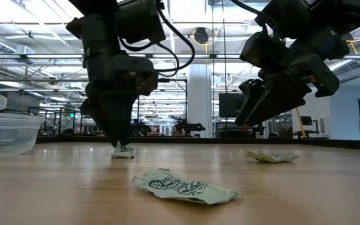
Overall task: Pick and place Stevia / Truvia into bins
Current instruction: Put the stevia packet into the top container
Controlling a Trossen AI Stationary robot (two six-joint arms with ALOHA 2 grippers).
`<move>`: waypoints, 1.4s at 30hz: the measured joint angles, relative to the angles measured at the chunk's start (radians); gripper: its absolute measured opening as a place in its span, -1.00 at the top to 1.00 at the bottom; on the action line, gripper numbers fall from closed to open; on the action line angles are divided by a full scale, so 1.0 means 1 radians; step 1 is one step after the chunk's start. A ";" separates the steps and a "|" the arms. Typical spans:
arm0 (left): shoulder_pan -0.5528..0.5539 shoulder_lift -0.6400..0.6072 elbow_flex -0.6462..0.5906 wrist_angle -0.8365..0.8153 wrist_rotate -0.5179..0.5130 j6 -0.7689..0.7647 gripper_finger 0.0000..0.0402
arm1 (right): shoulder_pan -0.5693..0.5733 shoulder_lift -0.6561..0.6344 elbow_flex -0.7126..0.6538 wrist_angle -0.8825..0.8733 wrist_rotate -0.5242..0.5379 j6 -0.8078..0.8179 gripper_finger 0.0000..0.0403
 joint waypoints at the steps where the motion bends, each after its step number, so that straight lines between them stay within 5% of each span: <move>1: 0.001 0.000 0.000 0.008 -0.002 0.006 0.33 | 0.000 0.000 0.000 0.000 0.000 0.000 0.16; 9: 0.003 -0.001 0.000 0.023 -0.026 0.095 0.36 | 0.000 0.000 0.000 0.000 0.000 0.000 0.16; 18: 0.010 -0.001 0.000 0.023 -0.056 0.175 0.93 | 0.000 0.000 0.000 0.000 0.000 -0.003 0.16; 26: 0.017 -0.028 0.000 -0.005 -0.020 0.183 0.97 | 0.000 0.000 -0.001 0.000 0.000 -0.003 0.16; 35: -0.057 -0.261 0.000 -0.399 -0.100 0.055 0.99 | 0.000 0.000 -0.001 0.001 0.000 0.000 0.16; 42: -0.210 -0.452 0.001 -0.669 -0.233 -0.241 0.98 | 0.000 0.000 -0.001 0.000 0.000 0.000 0.16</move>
